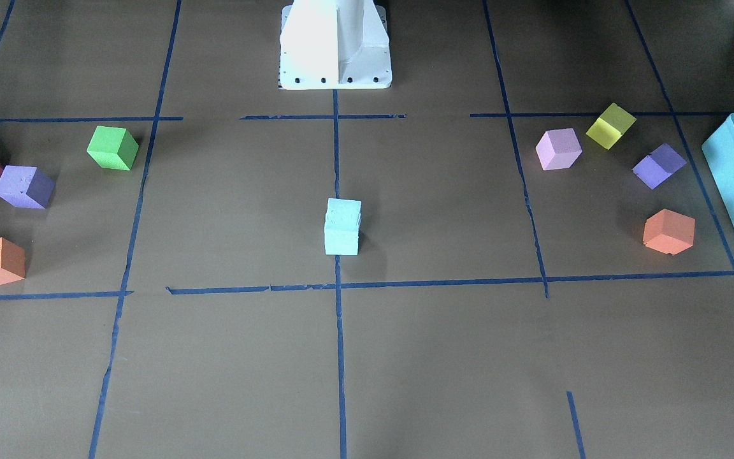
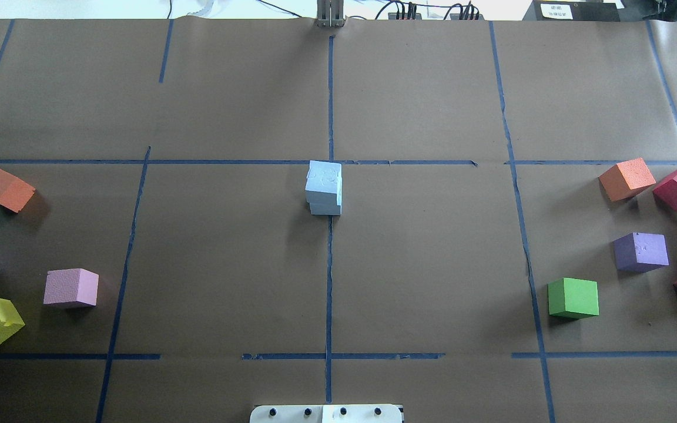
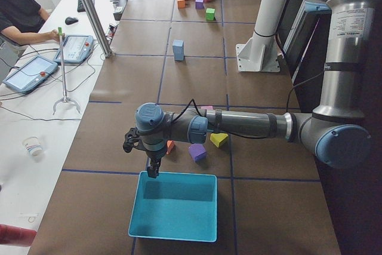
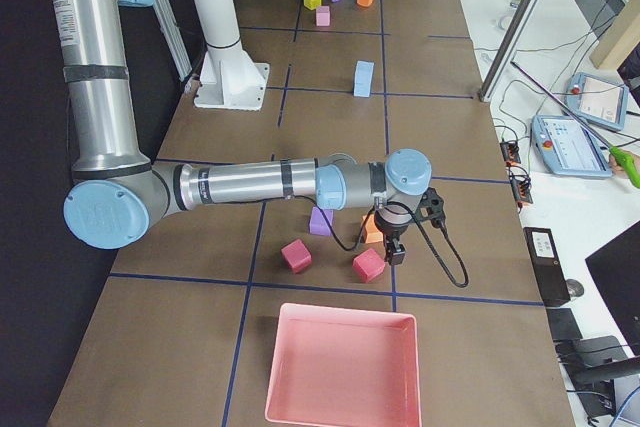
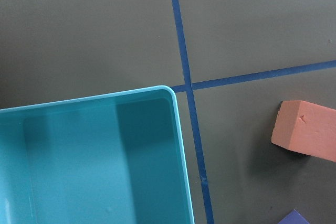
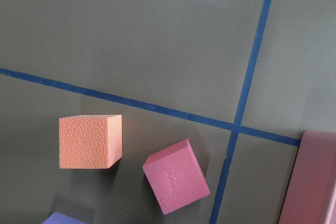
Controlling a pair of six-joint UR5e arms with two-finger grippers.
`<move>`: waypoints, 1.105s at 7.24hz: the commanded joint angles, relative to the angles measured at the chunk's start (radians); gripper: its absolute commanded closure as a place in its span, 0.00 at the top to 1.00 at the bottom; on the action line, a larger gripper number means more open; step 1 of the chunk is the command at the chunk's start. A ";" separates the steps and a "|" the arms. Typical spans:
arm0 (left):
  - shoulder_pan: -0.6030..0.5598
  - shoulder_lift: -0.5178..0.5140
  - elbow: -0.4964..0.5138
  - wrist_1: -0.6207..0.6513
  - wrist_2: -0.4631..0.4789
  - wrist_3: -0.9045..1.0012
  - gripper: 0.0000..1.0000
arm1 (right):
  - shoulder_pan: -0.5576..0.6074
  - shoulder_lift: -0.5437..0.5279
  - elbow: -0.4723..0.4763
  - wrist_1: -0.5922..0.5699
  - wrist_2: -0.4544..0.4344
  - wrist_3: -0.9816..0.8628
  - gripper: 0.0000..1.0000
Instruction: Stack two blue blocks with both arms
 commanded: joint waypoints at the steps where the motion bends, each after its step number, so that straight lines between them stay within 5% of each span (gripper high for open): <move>1: 0.002 -0.002 -0.002 -0.002 0.001 0.000 1.00 | -0.027 0.002 -0.016 0.004 -0.002 0.002 1.00; 8: 0.052 -0.013 -0.026 -0.004 0.003 0.000 1.00 | -0.050 0.022 -0.040 0.007 -0.002 0.008 1.00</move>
